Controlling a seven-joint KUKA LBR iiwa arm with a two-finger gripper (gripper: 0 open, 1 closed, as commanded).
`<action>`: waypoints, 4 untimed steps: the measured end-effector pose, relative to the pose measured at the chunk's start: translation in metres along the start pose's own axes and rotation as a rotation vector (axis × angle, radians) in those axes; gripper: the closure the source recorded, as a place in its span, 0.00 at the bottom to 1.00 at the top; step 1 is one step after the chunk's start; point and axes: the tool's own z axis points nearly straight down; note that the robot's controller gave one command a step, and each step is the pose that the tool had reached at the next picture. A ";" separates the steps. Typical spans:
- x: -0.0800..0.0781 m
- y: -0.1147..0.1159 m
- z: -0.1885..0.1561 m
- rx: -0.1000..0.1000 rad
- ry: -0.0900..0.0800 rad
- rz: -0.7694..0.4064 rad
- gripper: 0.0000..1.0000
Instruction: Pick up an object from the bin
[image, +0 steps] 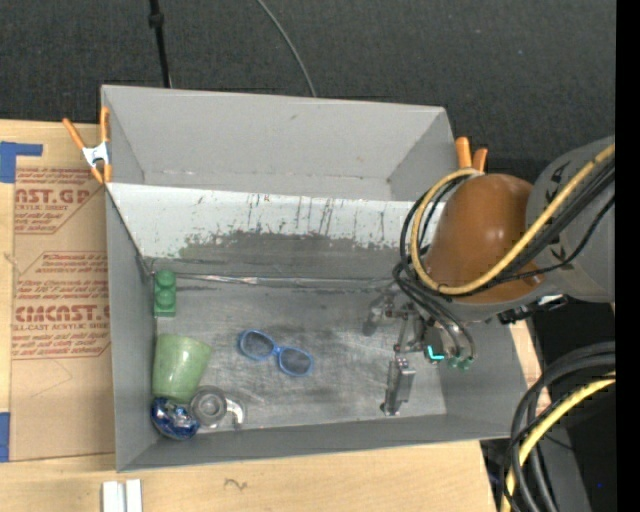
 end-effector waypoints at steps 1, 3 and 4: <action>-0.006 0.063 -0.003 -0.003 -0.009 -0.070 0.00; -0.045 0.128 0.085 -0.002 -0.015 -0.058 1.00; -0.058 0.119 -0.060 -0.002 -0.019 -0.066 1.00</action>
Offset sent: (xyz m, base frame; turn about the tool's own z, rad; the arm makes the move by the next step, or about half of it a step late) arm 0.0063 0.0588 0.0030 -0.0628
